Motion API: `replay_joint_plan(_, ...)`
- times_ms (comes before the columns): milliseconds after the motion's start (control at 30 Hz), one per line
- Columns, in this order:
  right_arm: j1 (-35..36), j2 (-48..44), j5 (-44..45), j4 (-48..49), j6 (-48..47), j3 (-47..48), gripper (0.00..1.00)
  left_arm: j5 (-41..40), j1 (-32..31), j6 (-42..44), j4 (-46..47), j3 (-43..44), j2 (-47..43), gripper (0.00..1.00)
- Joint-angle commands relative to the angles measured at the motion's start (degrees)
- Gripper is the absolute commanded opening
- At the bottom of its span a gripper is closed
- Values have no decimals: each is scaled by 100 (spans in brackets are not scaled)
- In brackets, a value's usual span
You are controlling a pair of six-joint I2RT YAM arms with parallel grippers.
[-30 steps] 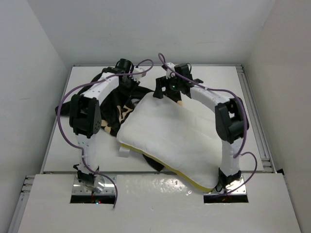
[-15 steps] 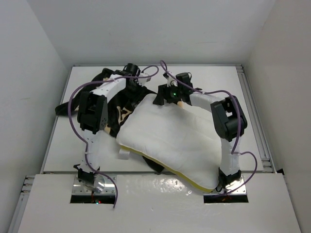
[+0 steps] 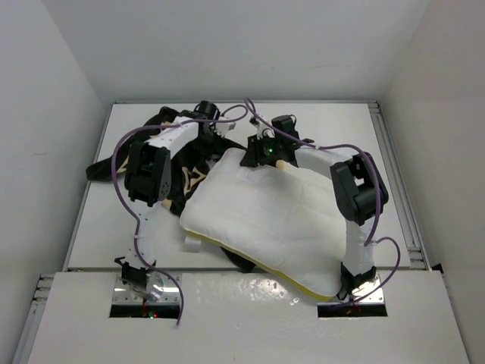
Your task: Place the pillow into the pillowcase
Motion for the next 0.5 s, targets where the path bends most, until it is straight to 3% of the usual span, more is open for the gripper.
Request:
replay_joint_plan(0, 249, -473, -423, -509, -307, -21, 27, 269, -10, -123, 72, 433, -439, 0)
replay_joint_plan(167, 468, -921, -634, -465, -544, -240, 8, 463, -45, -300, 354, 636, -1011, 0)
replay_joint_plan(467, 610, -1230, -687, -307, -440, -355, 8, 1262, -291, 139, -251, 776, -1336, 0)
